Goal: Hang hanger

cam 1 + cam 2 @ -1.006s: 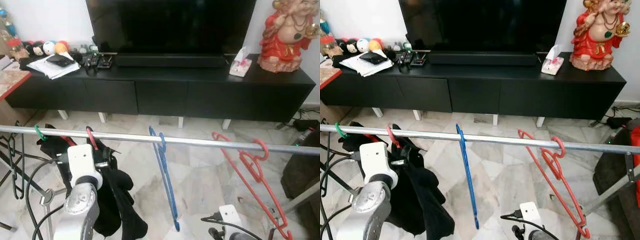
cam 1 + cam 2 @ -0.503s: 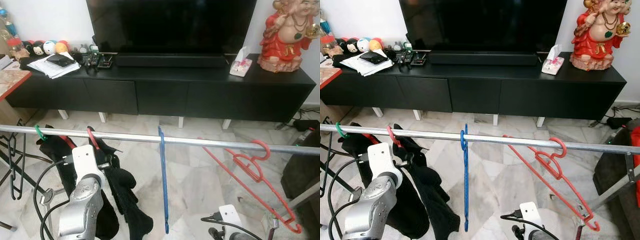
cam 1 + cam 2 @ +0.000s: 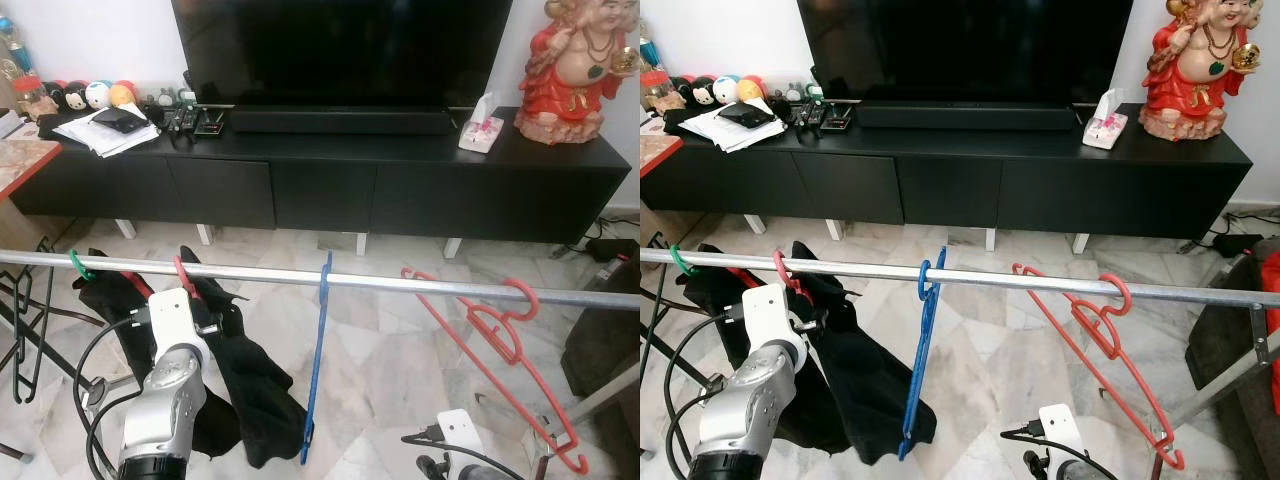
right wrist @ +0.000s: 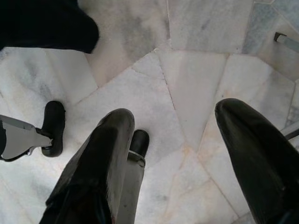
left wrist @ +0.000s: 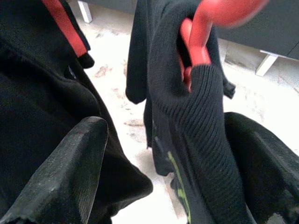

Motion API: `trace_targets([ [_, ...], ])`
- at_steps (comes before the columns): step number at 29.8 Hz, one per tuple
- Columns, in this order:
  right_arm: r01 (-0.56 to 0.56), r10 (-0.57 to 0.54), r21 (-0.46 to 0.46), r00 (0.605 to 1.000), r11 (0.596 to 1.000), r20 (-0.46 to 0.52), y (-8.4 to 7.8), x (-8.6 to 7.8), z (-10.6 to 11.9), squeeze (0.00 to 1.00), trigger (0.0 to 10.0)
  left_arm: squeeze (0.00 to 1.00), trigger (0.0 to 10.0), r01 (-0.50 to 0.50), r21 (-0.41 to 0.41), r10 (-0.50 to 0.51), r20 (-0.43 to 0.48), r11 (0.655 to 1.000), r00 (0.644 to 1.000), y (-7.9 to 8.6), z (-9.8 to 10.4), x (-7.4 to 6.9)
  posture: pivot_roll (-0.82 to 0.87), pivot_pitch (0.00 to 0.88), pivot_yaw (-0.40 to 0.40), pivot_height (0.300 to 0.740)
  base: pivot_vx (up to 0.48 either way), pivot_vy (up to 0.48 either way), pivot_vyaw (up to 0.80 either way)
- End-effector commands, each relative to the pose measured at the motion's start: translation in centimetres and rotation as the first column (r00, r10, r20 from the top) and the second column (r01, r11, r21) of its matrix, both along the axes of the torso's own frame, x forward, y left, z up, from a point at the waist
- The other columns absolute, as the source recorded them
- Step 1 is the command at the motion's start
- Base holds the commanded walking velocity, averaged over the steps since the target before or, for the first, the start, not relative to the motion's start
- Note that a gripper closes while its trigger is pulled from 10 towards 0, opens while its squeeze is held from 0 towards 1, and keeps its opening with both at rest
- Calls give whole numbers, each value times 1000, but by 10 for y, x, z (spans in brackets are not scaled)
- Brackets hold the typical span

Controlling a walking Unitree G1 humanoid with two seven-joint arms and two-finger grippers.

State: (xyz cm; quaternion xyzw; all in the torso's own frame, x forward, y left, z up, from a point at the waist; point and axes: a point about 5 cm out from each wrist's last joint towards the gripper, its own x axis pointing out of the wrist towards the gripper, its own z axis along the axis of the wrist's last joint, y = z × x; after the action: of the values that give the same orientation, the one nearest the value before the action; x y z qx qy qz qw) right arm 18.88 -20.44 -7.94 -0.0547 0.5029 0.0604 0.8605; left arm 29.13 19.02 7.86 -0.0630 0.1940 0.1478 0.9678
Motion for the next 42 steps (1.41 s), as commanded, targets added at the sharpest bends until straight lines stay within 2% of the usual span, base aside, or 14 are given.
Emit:
trace_targets([
  [1,-6,6,3,1000,1000,7,2,1,0,0,10000,0,6235,-15,8,15,1,1000,1000,4,0,1,-28,0,23,740,0,0,0],
  [7,-4,4,3,1000,1000,7,2,0,0,0,10000,0,6235,-29,13,29,22,1000,999,6,0,4,-30,0,23,740,0,0,0],
  [8,-6,6,3,1000,1000,6,2,0,0,0,10000,0,0,-28,11,28,32,1000,999,6,1,4,-27,0,22,740,0,0,0],
  [42,-6,6,2,1000,1000,3,2,0,0,0,10000,0,0,1,15,-1,20,1000,1000,4,-7,2,-25,1,19,740,0,0,0],
])
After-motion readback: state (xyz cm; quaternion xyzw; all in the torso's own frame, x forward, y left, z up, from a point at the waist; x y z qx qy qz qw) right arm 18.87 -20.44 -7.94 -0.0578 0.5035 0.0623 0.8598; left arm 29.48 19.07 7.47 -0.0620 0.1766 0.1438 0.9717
